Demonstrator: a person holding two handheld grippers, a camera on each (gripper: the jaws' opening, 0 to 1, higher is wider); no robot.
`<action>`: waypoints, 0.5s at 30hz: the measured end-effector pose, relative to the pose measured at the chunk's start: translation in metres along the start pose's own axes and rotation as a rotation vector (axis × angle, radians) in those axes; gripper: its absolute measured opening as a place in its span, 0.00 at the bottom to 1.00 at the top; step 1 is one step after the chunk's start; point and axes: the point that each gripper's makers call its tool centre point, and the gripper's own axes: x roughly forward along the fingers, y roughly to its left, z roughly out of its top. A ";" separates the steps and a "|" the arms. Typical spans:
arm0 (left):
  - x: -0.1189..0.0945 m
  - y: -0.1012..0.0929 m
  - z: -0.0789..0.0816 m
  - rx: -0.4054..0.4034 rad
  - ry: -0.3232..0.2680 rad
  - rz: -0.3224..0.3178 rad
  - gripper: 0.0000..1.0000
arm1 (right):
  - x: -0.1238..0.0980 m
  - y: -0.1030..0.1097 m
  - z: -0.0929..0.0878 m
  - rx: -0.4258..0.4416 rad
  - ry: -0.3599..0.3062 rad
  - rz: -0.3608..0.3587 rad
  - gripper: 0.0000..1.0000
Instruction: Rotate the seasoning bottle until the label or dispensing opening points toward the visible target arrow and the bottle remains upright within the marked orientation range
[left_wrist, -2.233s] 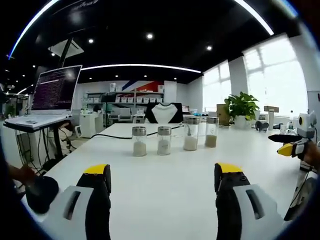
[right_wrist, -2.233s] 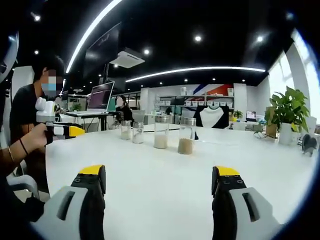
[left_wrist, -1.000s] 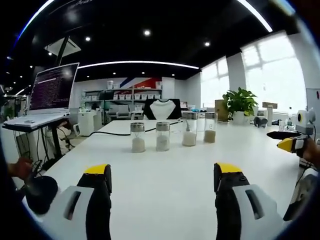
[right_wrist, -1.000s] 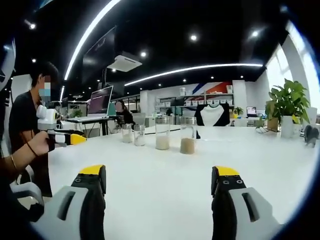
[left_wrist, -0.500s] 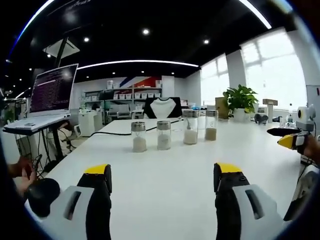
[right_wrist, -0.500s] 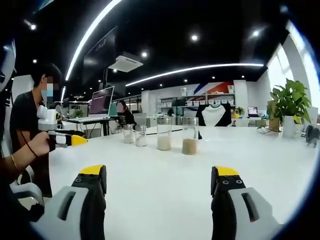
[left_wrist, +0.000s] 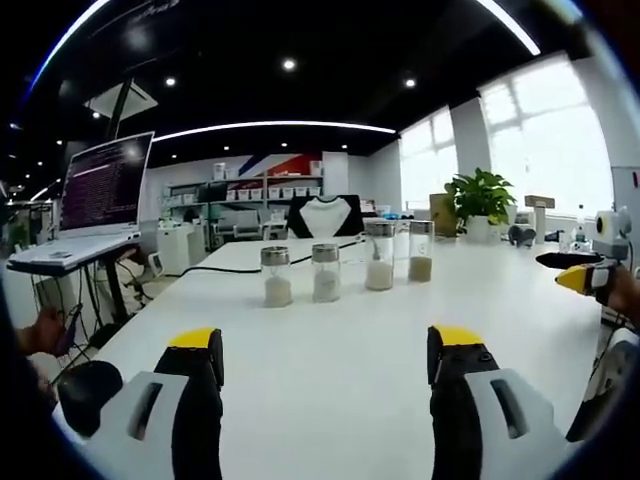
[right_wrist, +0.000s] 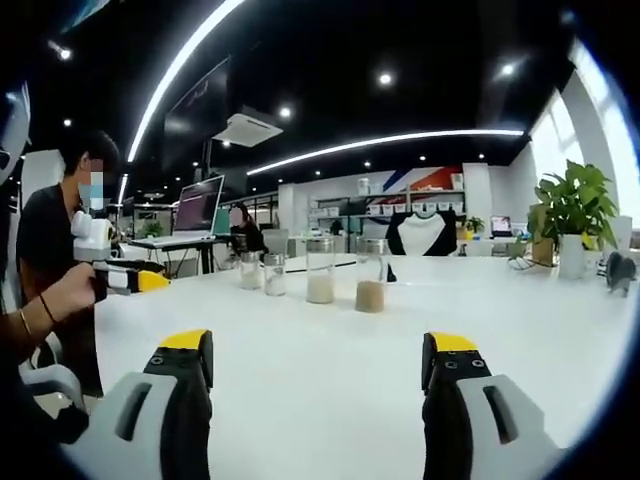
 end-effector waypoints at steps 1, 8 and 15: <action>0.000 0.000 0.000 0.000 -0.001 0.001 0.89 | -0.002 -0.003 0.001 -0.003 -0.001 -0.005 0.87; -0.002 -0.001 0.002 0.003 -0.001 0.004 0.89 | -0.016 -0.023 0.003 -0.040 0.007 -0.048 0.87; -0.002 -0.002 0.002 0.007 -0.002 0.004 0.89 | -0.034 -0.045 0.014 -0.033 -0.013 -0.065 0.87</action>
